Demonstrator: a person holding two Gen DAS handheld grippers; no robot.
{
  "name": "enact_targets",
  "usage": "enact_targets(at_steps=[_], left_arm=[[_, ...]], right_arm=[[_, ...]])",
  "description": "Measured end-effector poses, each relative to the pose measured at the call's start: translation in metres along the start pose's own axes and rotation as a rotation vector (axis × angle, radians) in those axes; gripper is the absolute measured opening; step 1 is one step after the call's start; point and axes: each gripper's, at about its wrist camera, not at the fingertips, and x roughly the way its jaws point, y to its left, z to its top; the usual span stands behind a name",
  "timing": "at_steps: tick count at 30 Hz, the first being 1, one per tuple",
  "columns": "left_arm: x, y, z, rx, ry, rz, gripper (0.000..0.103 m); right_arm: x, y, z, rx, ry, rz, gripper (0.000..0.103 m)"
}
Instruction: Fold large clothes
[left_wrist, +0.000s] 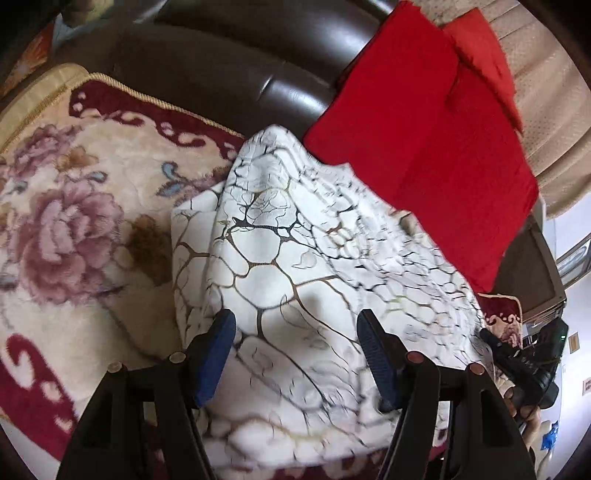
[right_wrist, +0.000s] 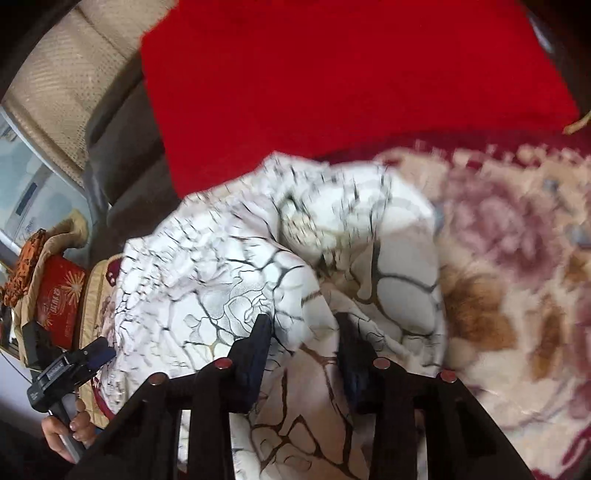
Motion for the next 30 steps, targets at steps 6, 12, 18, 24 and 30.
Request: enact_targets(at_steps=[6, 12, 18, 24, 30], left_arm=[[-0.022, -0.025, -0.02, 0.15, -0.069, 0.118, 0.07], [0.014, -0.029, -0.037, 0.288, -0.017, 0.363, 0.071], [0.023, -0.02, -0.038, 0.271, -0.02, 0.366, 0.073], [0.026, -0.026, -0.04, 0.296, -0.045, 0.413, 0.075], [0.026, -0.034, -0.043, 0.343, -0.058, 0.459, 0.075]], right_arm=[[-0.038, 0.042, -0.014, -0.096, -0.108, 0.051, 0.04], [-0.008, 0.037, -0.035, -0.122, -0.043, -0.064, 0.04], [0.016, -0.002, -0.021, 0.016, 0.028, -0.088, 0.039], [-0.033, 0.03, 0.003, -0.064, -0.17, -0.029, 0.041], [-0.002, 0.062, 0.016, -0.141, -0.083, -0.02, 0.041]])
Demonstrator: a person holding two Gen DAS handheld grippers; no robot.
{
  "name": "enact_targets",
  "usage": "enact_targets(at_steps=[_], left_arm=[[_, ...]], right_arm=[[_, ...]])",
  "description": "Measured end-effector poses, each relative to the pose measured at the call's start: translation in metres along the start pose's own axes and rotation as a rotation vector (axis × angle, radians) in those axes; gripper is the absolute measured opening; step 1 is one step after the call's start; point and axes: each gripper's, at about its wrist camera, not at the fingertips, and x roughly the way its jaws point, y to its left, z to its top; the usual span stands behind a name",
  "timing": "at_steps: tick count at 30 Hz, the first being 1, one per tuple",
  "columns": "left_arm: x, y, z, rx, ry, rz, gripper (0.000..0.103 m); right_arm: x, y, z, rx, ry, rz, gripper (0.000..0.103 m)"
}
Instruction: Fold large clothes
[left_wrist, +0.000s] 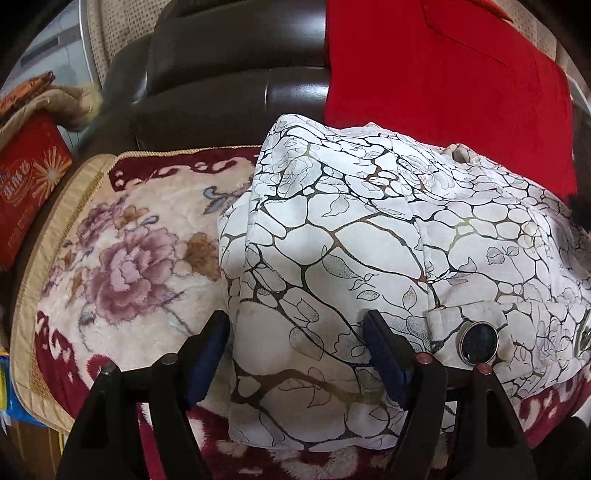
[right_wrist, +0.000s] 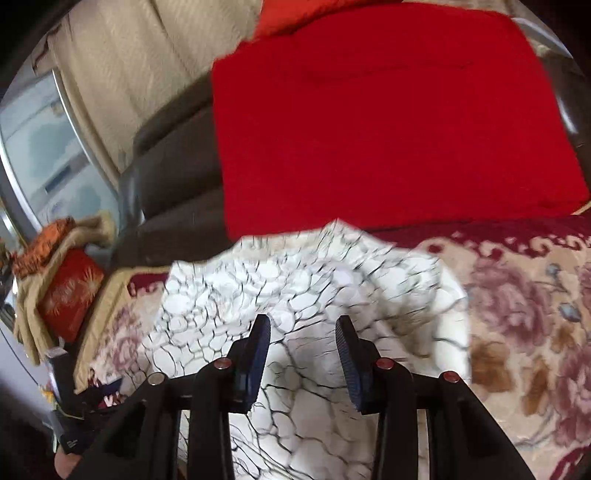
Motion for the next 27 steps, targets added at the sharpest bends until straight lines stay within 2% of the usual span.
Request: enact_targets(at_steps=[4, 6, 11, 17, 20, 23, 25, 27], left_arm=[[0.001, -0.001, 0.0, 0.01, -0.005, 0.014, 0.077], [0.001, -0.002, 0.0, 0.016, -0.004, 0.024, 0.077], [-0.002, -0.006, 0.0, 0.033, -0.009, 0.054, 0.078], [-0.004, -0.007, -0.002, 0.036, -0.008, 0.07, 0.078], [-0.005, -0.009, -0.003, 0.046, -0.013, 0.083, 0.078], [-0.005, -0.01, -0.003, 0.048, -0.013, 0.09, 0.078], [-0.004, -0.011, -0.004, 0.047, -0.013, 0.092, 0.078], [-0.004, -0.011, -0.004, 0.048, -0.012, 0.097, 0.078]], right_arm=[[0.065, -0.017, -0.008, 0.066, 0.163, -0.079, 0.039], [0.078, -0.029, -0.01, 0.095, 0.171, -0.057, 0.04], [0.056, -0.028, 0.001, 0.106, 0.176, -0.038, 0.039], [-0.012, -0.013, -0.015, 0.069, 0.083, -0.02, 0.039], [-0.033, -0.012, -0.031, 0.054, 0.076, -0.019, 0.039], [-0.027, -0.021, -0.048, 0.05, 0.105, -0.078, 0.04], [-0.008, -0.036, -0.057, 0.098, 0.142, -0.054, 0.041], [0.002, -0.042, -0.059, 0.107, 0.125, -0.037, 0.041]])
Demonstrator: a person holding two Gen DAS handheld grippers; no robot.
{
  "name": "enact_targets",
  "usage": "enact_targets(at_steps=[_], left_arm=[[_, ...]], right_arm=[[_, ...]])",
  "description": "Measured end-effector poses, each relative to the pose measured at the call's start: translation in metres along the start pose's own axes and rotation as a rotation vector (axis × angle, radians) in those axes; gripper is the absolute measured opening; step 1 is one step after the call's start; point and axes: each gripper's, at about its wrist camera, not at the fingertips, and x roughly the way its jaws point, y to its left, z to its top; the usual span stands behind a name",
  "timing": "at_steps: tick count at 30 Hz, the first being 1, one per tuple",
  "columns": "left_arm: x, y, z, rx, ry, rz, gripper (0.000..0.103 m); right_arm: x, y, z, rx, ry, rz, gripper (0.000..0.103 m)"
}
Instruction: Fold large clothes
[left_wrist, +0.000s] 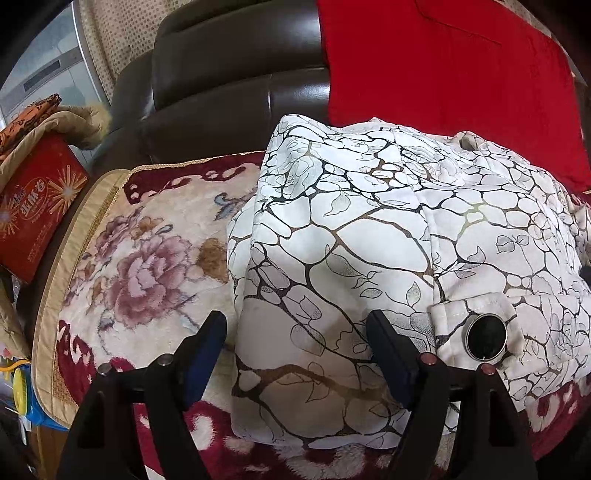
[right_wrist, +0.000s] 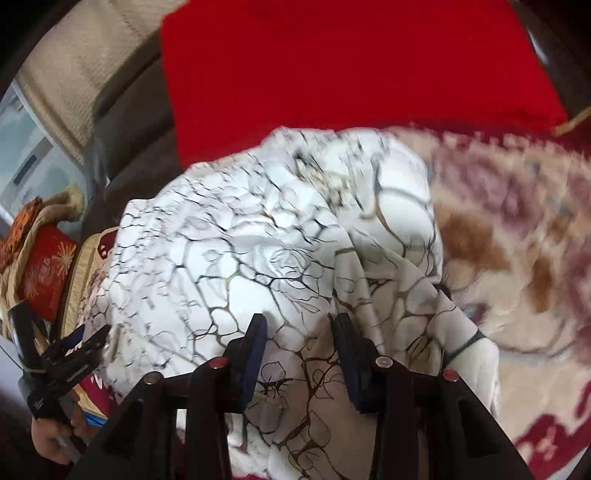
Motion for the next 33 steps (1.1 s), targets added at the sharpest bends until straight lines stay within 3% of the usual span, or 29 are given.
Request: enact_targets(at_steps=[5, 12, 16, 19, 25, 29, 33], left_arm=[[-0.008, 0.002, -0.002, 0.002, 0.014, 0.0, 0.078], [-0.037, 0.03, -0.008, -0.025, -0.032, 0.036, 0.078], [-0.01, 0.042, -0.008, -0.06, 0.037, 0.042, 0.079], [0.011, 0.034, -0.01, -0.021, 0.078, 0.043, 0.081], [-0.005, 0.033, -0.014, -0.011, 0.041, 0.063, 0.081], [-0.02, 0.042, -0.016, -0.029, 0.008, 0.077, 0.081], [-0.031, 0.046, -0.013, -0.035, -0.026, 0.109, 0.081]], right_arm=[[-0.01, 0.009, 0.004, 0.007, 0.01, -0.024, 0.042], [-0.059, 0.008, -0.005, -0.019, -0.067, -0.045, 0.043], [-0.036, -0.009, -0.016, 0.013, 0.005, -0.058, 0.043], [-0.021, -0.007, -0.018, -0.027, -0.007, -0.082, 0.043], [-0.032, 0.003, -0.006, -0.035, 0.009, -0.104, 0.044], [-0.044, 0.035, 0.009, -0.086, -0.039, 0.0, 0.044], [-0.026, 0.075, 0.016, -0.129, -0.011, 0.074, 0.044]])
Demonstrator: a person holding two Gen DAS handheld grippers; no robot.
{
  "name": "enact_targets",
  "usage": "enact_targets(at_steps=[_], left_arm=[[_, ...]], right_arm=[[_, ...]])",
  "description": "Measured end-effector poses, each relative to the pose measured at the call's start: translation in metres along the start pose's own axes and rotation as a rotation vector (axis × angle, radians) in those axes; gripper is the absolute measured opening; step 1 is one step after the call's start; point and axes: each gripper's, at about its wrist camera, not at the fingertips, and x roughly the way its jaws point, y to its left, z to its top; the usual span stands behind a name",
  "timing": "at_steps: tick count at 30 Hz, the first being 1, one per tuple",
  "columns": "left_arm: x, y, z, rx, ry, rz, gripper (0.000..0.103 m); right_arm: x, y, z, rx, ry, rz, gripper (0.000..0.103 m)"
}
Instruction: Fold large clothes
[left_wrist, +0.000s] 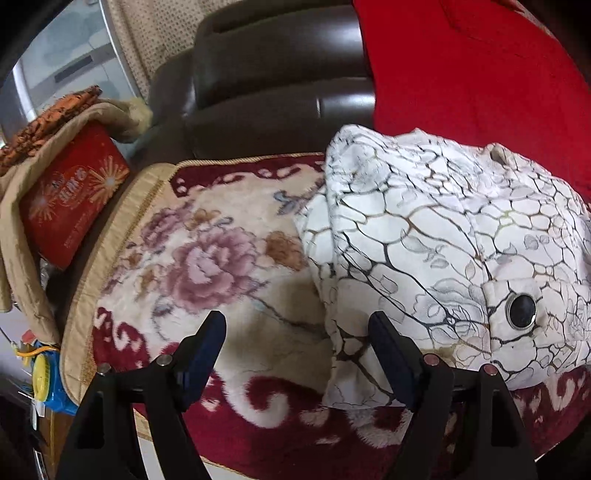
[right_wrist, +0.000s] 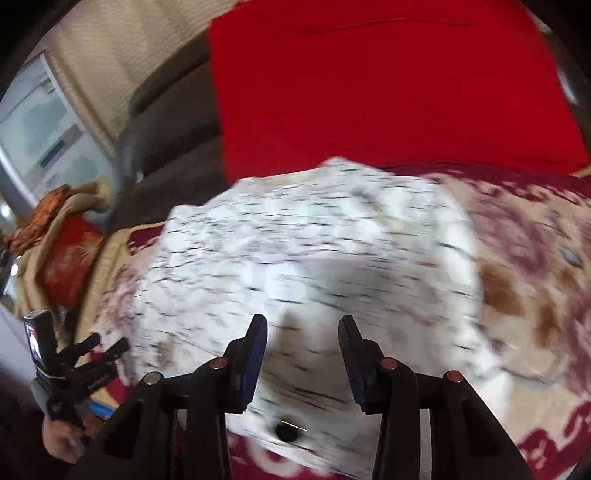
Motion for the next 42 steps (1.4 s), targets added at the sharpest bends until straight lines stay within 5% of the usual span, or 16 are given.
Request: enact_targets(at_steps=[8, 29, 35, 42], left_arm=[[-0.011, 0.002, 0.007, 0.022, -0.061, 0.043, 0.081], [-0.05, -0.017, 0.014, 0.059, -0.145, 0.019, 0.081], [-0.027, -0.003, 0.007, -0.042, -0.022, -0.086, 0.081], [0.003, 0.046, -0.018, -0.28, 0.098, -0.15, 0.081]], right_arm=[[0.074, 0.02, -0.007, -0.041, 0.087, -0.04, 0.045], [-0.017, -0.015, -0.01, 0.049, -0.043, -0.001, 0.045], [0.009, -0.044, -0.025, 0.092, 0.027, -0.038, 0.045], [-0.004, -0.039, -0.017, 0.077, -0.046, 0.01, 0.046]])
